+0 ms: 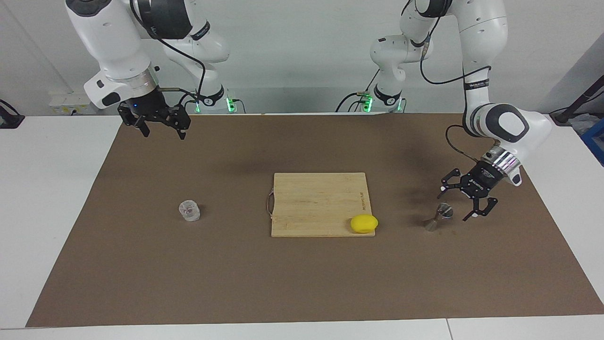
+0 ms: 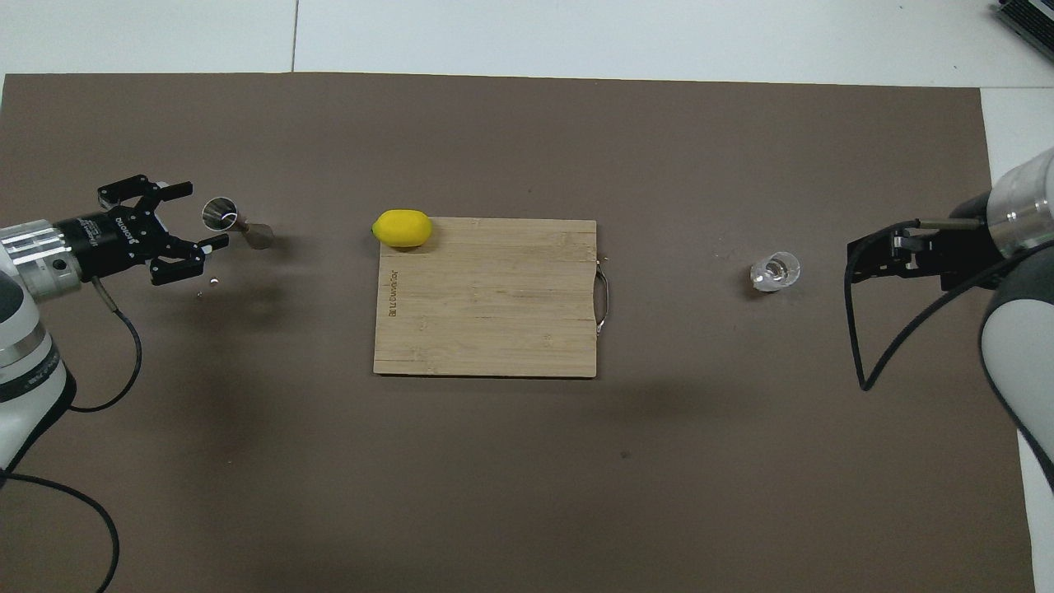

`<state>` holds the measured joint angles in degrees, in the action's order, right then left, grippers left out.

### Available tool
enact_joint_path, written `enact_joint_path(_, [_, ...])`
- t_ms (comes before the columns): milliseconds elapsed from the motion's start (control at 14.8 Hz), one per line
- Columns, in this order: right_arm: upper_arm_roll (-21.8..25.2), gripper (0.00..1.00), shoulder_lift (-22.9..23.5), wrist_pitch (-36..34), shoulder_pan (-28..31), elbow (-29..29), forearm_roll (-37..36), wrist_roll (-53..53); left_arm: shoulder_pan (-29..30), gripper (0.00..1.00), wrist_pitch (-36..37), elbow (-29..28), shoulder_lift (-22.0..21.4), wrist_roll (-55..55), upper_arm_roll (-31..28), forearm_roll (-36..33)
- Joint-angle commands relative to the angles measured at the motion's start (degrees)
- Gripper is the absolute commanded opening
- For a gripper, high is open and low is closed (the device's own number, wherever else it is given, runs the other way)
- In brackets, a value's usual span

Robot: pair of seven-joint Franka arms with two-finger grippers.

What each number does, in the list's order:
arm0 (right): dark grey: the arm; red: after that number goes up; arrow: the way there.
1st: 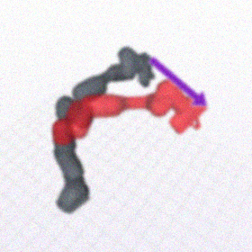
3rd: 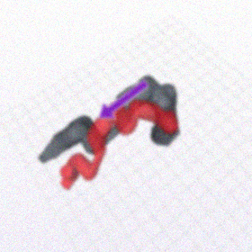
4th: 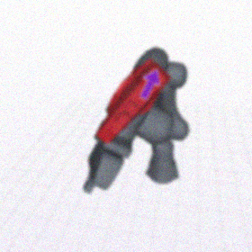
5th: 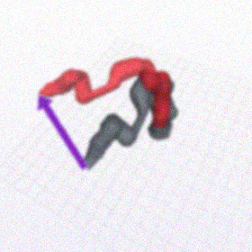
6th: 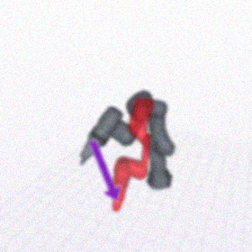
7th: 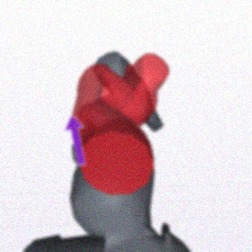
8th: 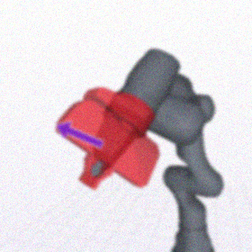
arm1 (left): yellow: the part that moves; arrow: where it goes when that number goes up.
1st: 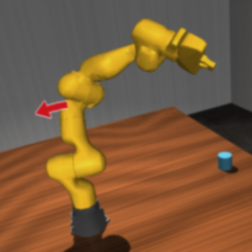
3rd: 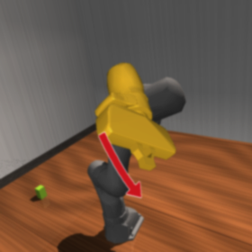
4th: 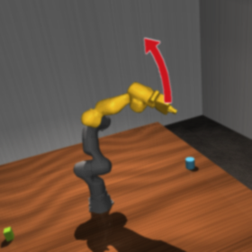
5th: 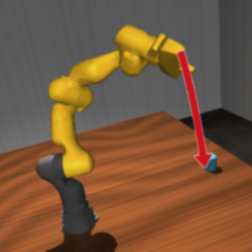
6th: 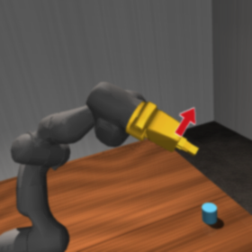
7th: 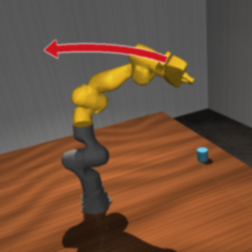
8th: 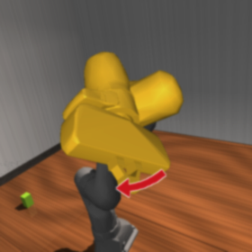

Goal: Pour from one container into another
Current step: 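Move the left gripper toward the small dark cup, then close the left gripper around the small dark cup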

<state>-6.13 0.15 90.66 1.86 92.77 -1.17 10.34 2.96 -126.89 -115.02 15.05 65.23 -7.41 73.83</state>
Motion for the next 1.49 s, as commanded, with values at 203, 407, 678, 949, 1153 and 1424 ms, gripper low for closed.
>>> enact_joint_path(203, [-0.2,0.99,-0.68,-0.31,0.69,0.4,0.29,-1.28,-1.73,1.0,-4.25,-1.26,0.07,0.24,-0.42,2.46])
enact_joint_path(407, [-0.2,0.99,-0.68,-0.31,0.6,0.4,0.29,-1.28,-1.82,0.95,-4.25,-1.52,0.07,0.24,-0.42,2.99])
enact_joint_path(678, [-0.2,0.99,-0.68,-0.31,0.69,0.4,0.29,-1.28,-2.26,0.88,-4.25,-1.7,-0.02,0.16,-0.42,3.78])
enact_joint_path(949, [-0.2,0.99,-0.68,-0.31,0.69,0.4,0.29,-1.28,-2.53,0.85,-4.25,-1.7,-0.02,0.16,-0.42,4.39])
enact_joint_path(1153, [-0.2,0.99,-0.68,-0.31,0.6,0.4,0.29,-1.28,-2.53,0.82,-4.25,-1.78,-0.02,0.24,-0.42,4.39])
enact_joint_path(1424, [-0.2,0.99,-0.68,-0.31,0.69,0.4,0.29,-1.28,-1.73,0.8,-4.07,-2.49,-0.37,0.24,-0.42,4.13])
